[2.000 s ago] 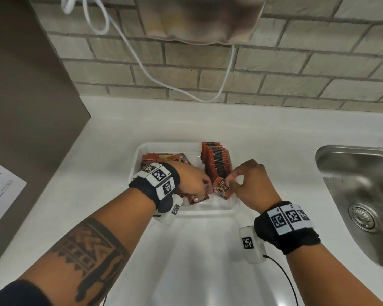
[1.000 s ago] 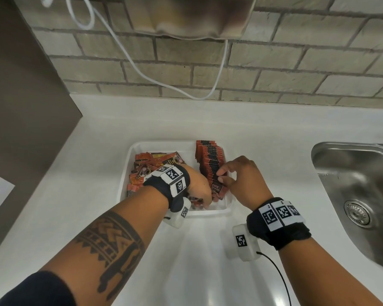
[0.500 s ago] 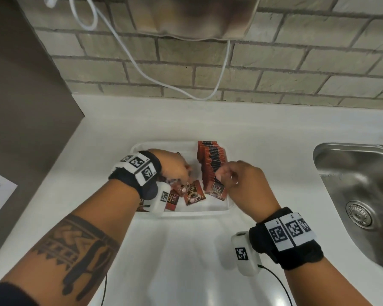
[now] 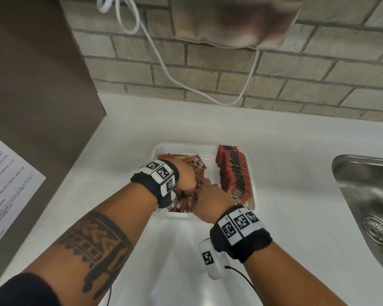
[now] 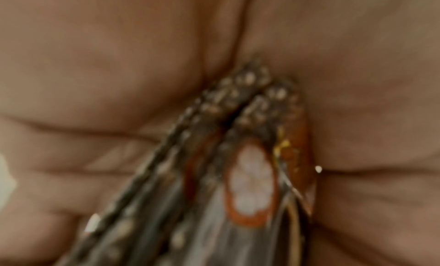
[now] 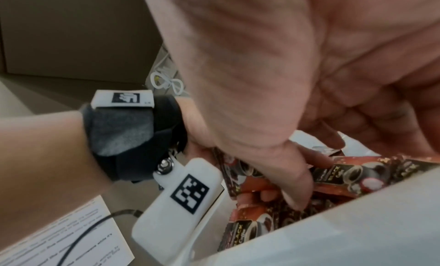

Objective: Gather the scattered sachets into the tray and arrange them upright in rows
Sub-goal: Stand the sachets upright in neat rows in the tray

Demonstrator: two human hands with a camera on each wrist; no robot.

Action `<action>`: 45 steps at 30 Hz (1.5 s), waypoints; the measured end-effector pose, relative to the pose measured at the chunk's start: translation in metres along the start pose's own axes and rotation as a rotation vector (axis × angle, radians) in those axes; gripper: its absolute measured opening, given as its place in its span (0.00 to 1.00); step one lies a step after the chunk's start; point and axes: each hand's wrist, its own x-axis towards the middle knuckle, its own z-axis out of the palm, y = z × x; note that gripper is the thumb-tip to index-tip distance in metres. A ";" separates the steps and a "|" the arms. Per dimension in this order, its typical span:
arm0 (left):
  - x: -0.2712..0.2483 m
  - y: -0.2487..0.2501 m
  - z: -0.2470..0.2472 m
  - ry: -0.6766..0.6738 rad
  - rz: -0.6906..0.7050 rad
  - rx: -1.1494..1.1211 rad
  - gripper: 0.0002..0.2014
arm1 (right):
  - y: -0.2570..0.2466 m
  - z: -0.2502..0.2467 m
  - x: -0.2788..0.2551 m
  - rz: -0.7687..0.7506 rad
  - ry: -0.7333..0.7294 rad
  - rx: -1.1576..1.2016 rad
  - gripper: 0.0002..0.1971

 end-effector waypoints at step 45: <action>0.030 -0.006 -0.006 0.172 0.020 0.233 0.20 | -0.001 0.005 0.008 -0.092 -0.013 0.083 0.22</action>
